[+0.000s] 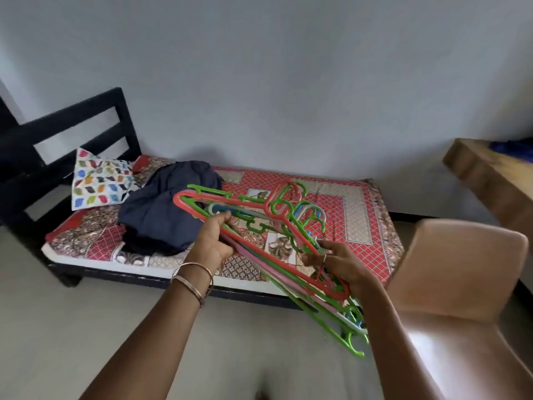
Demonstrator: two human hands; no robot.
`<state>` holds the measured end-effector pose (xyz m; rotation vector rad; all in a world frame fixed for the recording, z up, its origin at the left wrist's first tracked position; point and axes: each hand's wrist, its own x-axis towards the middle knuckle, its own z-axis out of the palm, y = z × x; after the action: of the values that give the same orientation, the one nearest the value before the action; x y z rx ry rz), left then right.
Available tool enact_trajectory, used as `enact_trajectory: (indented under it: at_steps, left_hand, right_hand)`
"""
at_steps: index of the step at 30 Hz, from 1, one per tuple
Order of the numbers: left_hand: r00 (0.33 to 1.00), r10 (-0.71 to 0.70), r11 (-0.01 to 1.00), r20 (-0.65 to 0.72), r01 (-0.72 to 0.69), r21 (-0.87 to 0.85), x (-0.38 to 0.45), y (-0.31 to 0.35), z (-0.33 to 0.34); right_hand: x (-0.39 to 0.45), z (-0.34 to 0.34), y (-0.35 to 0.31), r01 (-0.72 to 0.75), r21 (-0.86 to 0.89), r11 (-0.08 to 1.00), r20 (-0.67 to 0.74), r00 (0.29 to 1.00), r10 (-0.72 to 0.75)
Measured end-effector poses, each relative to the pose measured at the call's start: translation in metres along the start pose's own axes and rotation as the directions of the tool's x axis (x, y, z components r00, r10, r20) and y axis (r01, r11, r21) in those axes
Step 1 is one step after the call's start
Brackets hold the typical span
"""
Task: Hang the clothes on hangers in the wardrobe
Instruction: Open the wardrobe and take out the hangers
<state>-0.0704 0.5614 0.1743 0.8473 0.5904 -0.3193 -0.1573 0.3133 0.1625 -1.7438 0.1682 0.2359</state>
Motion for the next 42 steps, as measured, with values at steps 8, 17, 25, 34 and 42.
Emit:
enact_trajectory:
  at_steps: [8,17,25,34,42]
  left_hand:
    - [0.996,0.008,1.0,-0.083,-0.009,-0.012,0.151,0.062,0.028]
    - [0.98,-0.089,0.987,-0.179,0.111,0.116,0.299,0.116,0.095]
    - [0.948,-0.273,0.913,-0.165,0.31,0.266,0.412,0.111,0.125]
    - [0.877,-0.443,0.767,-0.187,0.479,0.427,0.54,0.045,0.157]
    - [0.798,-0.568,0.543,-0.201,0.547,0.637,0.597,-0.044,0.222]
  right_hand:
    - [0.179,-0.001,-0.002,-0.072,0.005,0.997,0.089,0.993,0.071]
    - [0.34,-0.021,-0.014,-0.129,0.009,0.992,0.038,0.991,0.128]
    - [0.433,-0.029,0.025,-0.225,-0.059,0.972,-0.077,0.972,0.22]
    - [0.5,-0.035,0.1,-0.442,-0.26,0.858,-0.267,0.887,0.376]
    - [0.499,-0.093,0.18,-0.598,-0.098,0.795,-0.451,0.739,0.5]
